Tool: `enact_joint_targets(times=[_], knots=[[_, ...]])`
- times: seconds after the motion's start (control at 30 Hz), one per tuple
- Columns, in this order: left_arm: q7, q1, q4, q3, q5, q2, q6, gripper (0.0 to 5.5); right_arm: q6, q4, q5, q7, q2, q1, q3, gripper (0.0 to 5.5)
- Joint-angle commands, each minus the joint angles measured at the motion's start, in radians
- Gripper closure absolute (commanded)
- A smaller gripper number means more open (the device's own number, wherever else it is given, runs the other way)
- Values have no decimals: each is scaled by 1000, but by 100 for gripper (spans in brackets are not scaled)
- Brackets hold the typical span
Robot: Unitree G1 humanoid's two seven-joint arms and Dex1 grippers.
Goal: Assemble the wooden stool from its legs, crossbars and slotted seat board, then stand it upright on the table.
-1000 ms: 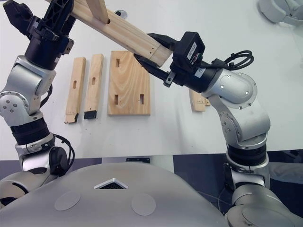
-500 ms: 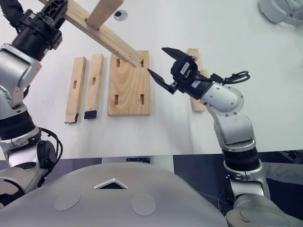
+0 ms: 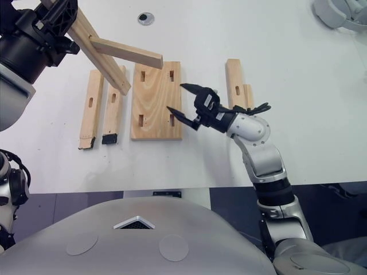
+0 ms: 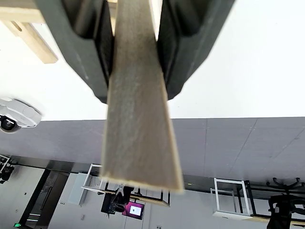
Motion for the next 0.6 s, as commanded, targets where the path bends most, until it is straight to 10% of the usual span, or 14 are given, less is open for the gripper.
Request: enact_joint_targets(times=[0.03, 0.6], knots=[[26, 35, 34, 26, -7, -38, -60, 448, 78, -50, 72, 125, -72, 24, 39, 194], [-97, 59, 87, 21, 197, -147, -132, 448, 63, 249, -86, 128, 56, -172, 188, 194]])
